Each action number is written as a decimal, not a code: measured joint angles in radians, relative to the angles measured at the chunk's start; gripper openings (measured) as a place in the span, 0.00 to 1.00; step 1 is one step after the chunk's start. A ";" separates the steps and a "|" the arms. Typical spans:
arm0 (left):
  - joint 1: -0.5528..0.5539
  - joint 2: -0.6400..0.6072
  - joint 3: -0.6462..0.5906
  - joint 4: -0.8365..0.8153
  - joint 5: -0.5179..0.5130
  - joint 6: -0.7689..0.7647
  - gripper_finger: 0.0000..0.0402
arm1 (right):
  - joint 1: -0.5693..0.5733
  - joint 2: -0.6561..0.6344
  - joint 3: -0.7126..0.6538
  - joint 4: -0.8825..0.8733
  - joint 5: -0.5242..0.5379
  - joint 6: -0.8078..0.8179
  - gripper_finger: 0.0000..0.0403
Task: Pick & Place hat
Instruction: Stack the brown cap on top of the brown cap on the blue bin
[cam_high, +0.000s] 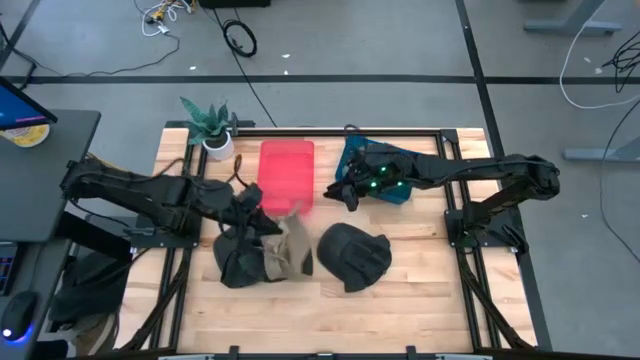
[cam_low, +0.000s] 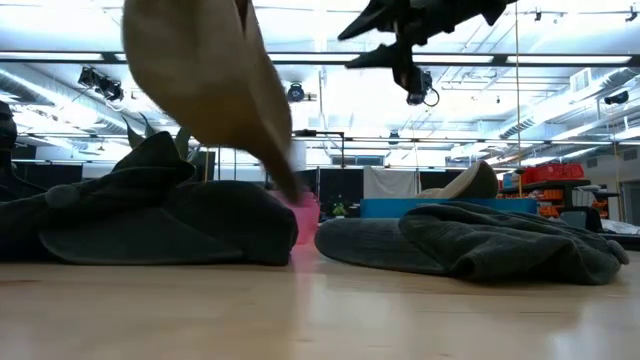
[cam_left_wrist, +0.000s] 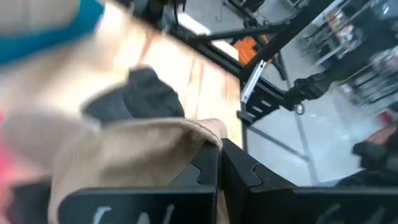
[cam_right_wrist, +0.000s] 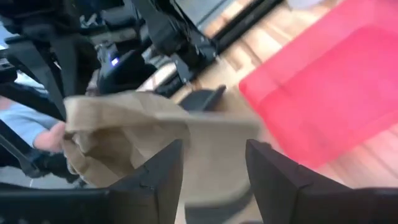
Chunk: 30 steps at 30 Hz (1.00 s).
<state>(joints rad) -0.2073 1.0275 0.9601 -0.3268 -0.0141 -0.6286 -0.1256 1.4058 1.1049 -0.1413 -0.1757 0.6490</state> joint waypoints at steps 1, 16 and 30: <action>0.000 0.000 0.041 -0.039 -0.014 0.044 0.01 | -0.007 -0.014 0.000 0.001 0.000 0.001 0.44; 0.001 0.098 0.531 -0.579 -0.124 0.528 0.01 | -0.071 -0.045 0.000 0.029 -0.106 0.052 0.46; 0.000 0.281 0.819 -0.656 -0.053 0.651 0.01 | -0.089 0.065 0.000 0.103 -0.147 -0.199 0.69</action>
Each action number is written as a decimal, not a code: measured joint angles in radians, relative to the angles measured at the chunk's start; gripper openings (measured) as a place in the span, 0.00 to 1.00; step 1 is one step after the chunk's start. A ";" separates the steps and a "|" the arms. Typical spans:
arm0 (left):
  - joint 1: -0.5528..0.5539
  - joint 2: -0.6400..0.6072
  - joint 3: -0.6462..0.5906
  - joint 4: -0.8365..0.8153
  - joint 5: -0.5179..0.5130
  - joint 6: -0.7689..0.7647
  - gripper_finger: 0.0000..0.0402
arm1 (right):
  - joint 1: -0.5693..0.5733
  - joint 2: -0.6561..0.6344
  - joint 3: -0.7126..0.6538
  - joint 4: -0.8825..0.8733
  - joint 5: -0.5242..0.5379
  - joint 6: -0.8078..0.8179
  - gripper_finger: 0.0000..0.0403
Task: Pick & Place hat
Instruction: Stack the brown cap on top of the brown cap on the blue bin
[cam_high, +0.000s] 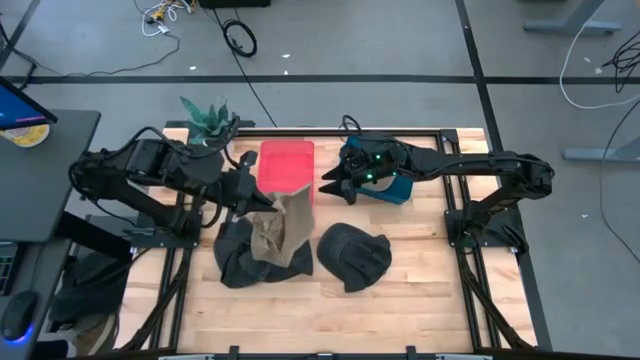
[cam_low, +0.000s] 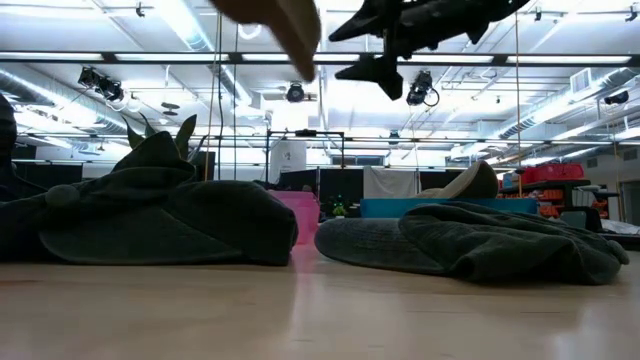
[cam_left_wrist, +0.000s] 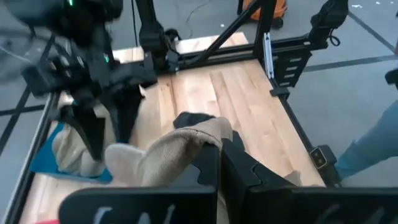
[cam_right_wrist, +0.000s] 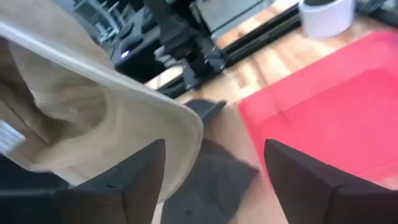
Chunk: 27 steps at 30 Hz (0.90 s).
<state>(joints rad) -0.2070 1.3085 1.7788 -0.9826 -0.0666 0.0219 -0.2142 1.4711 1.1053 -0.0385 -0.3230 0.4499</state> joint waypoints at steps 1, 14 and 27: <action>0.000 0.007 0.019 -0.005 0.000 0.011 0.01 | 0.000 0.008 0.000 0.003 -0.017 -0.003 0.70; -0.001 0.021 0.090 0.021 -0.047 0.077 0.01 | 0.005 0.037 0.000 0.363 -0.170 0.067 0.63; 0.001 0.021 0.089 -0.043 -0.218 0.076 0.02 | 0.008 0.037 0.000 0.361 -0.344 0.117 0.03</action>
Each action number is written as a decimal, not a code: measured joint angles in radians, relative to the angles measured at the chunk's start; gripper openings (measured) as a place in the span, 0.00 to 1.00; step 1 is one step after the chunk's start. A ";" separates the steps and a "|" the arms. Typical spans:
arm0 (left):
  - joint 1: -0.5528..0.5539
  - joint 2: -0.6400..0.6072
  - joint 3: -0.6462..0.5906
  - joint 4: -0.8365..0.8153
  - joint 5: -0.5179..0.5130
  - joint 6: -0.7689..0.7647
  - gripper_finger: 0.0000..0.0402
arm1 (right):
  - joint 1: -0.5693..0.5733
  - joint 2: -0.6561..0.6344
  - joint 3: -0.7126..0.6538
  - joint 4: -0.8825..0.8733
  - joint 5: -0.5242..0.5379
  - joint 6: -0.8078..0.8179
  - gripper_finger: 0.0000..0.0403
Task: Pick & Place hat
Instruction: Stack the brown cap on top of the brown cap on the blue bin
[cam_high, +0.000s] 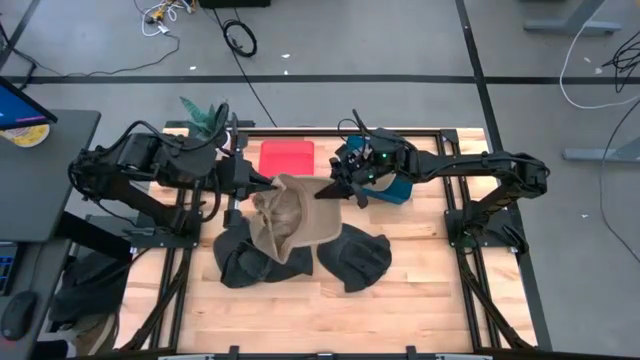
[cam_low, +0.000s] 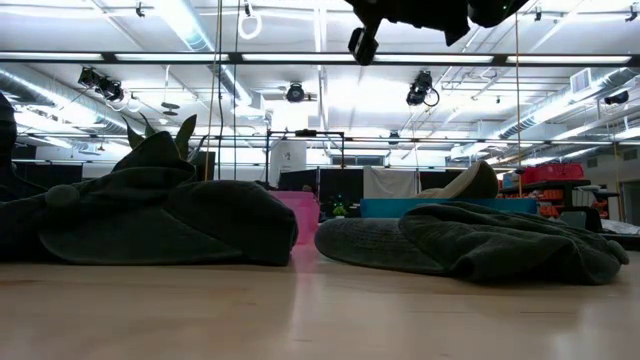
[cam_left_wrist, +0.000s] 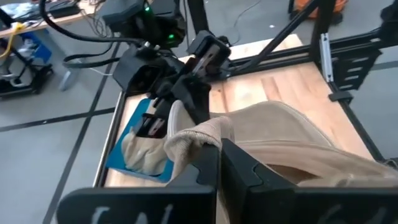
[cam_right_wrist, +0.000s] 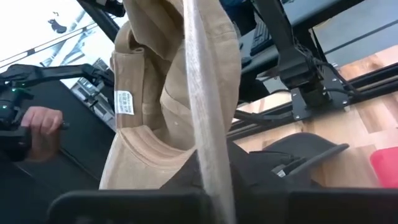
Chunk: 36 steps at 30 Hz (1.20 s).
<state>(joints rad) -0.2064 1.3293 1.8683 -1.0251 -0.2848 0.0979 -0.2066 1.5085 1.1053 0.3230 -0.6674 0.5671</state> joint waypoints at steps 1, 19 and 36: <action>0.001 0.000 0.000 0.001 -0.007 -0.003 0.02 | 0.000 0.000 0.000 0.000 0.001 0.002 0.03; 0.008 -0.054 0.000 0.009 -0.228 -0.311 0.20 | 0.010 -0.281 0.000 -0.273 0.590 -0.570 0.02; 0.073 -0.169 0.000 0.048 -0.444 -0.726 0.22 | 0.237 -0.370 0.019 -0.200 1.426 -1.447 0.03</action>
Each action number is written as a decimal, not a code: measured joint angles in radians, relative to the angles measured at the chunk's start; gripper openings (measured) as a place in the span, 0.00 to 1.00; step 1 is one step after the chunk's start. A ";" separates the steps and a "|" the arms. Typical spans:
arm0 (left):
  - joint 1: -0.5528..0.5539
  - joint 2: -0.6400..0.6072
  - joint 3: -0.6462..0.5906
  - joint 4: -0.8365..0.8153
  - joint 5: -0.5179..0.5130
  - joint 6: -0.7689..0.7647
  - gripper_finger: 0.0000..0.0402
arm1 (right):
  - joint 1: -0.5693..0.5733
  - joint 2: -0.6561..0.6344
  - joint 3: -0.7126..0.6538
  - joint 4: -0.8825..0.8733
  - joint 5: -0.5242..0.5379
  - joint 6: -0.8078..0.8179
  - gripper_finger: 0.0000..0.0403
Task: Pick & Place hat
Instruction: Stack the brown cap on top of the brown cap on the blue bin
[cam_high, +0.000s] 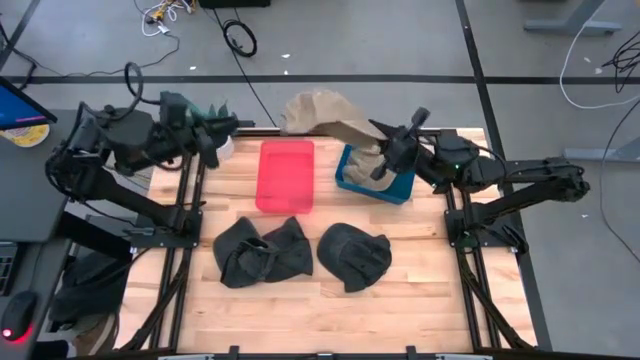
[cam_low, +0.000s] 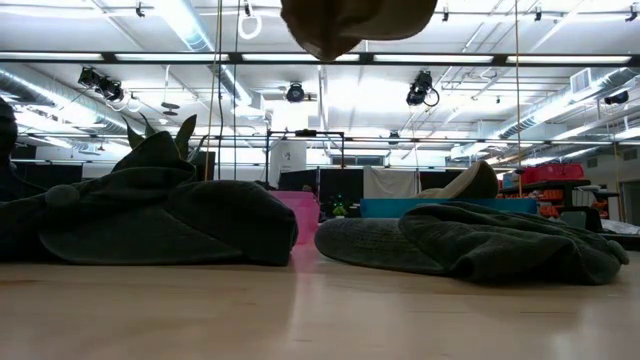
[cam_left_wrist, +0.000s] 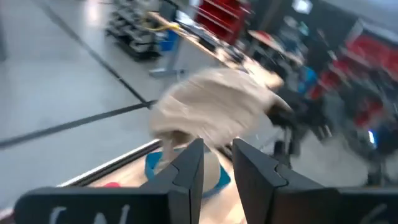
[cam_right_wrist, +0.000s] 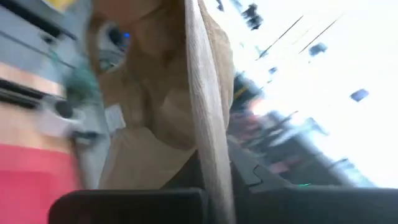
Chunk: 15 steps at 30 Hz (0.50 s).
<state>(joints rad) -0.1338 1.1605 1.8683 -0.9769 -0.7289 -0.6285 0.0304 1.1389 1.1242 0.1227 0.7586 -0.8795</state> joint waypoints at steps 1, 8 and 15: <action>0.021 -0.003 0.000 -0.007 0.000 -0.040 0.23 | 0.017 0.009 0.001 0.039 0.035 -0.092 0.03; 0.177 0.006 -0.002 -0.051 0.047 -0.243 0.29 | 0.077 0.094 0.001 0.260 0.093 -0.545 0.04; 0.307 0.066 -0.011 -0.032 0.281 -0.220 0.42 | 0.109 0.165 0.001 0.286 0.015 -0.573 0.04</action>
<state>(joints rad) 0.1733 1.2267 1.8568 -1.0093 -0.4475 -0.8488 0.1389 1.3041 1.1252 0.4091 0.7741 -1.4528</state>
